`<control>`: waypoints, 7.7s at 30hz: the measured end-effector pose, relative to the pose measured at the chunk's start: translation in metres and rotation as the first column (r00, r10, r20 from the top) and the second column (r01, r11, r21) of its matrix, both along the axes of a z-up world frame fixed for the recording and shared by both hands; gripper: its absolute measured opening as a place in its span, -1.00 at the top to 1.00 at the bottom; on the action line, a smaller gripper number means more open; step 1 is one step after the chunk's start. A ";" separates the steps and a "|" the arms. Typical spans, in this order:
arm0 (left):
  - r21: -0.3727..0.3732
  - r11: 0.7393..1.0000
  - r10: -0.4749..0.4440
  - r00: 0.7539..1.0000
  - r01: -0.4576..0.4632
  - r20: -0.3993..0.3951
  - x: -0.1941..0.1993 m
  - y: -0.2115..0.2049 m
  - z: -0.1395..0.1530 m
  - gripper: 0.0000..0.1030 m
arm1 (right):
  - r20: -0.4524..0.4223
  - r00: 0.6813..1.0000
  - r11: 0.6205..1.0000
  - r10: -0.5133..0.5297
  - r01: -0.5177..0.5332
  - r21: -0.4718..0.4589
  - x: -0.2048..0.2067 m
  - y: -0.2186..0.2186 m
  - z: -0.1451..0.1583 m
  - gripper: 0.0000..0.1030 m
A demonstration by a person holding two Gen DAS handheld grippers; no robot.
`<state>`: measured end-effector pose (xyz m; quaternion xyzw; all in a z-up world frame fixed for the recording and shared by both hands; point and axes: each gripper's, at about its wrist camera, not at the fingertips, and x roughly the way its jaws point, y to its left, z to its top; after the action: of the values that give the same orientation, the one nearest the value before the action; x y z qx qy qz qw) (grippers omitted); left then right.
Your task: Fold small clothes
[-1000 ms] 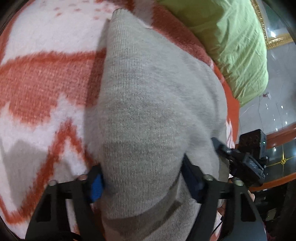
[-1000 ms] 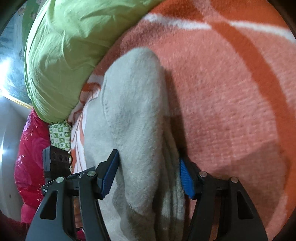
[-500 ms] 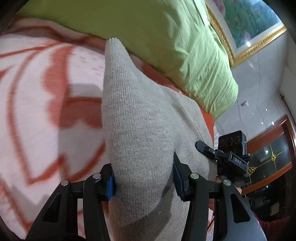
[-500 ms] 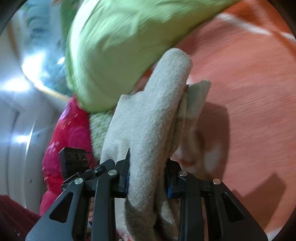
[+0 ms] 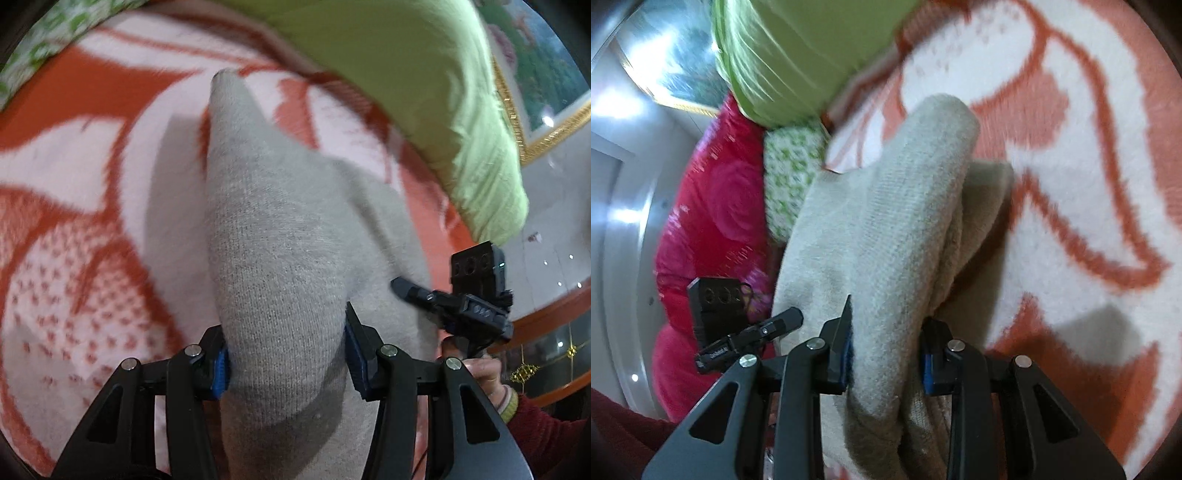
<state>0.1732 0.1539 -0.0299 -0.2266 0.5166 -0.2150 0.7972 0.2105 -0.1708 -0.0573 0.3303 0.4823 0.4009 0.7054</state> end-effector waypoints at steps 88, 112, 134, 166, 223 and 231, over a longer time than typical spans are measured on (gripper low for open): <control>0.269 0.962 0.038 0.999 -0.042 0.022 -0.086 0.020 0.044 -0.06 | 0.206 0.966 0.919 -0.154 0.217 -0.328 -0.137 -0.041 0.062 0.40; 0.336 0.934 0.124 0.992 -0.120 0.007 -0.026 0.012 0.034 -0.11 | 0.163 0.979 0.941 -0.126 0.170 -0.293 -0.078 0.008 0.042 0.40; 0.430 0.902 -0.014 0.993 -0.038 0.117 -0.137 -0.008 0.040 -0.18 | 0.262 0.963 0.897 -0.061 0.168 -0.410 -0.176 -0.006 0.046 0.12; 0.575 0.784 0.013 0.931 -0.235 0.364 -0.207 -0.030 0.039 -0.53 | 0.434 0.899 0.801 -0.063 0.305 -0.516 -0.245 0.018 0.037 -0.46; 0.553 0.778 0.071 0.917 -0.297 0.392 -0.178 -0.035 0.037 -0.64 | 0.559 0.827 0.754 -0.054 0.401 -0.520 -0.230 0.049 0.033 -0.94; 0.546 0.783 0.081 0.919 -0.298 0.386 -0.177 -0.034 0.036 -0.65 | 0.546 0.835 0.750 -0.062 0.400 -0.527 -0.229 0.050 0.032 -0.94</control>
<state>-0.0036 0.1203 0.0064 0.0241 0.3854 0.0046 0.9224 -0.0185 -0.1206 -0.0258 0.0236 0.3425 0.1960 0.9186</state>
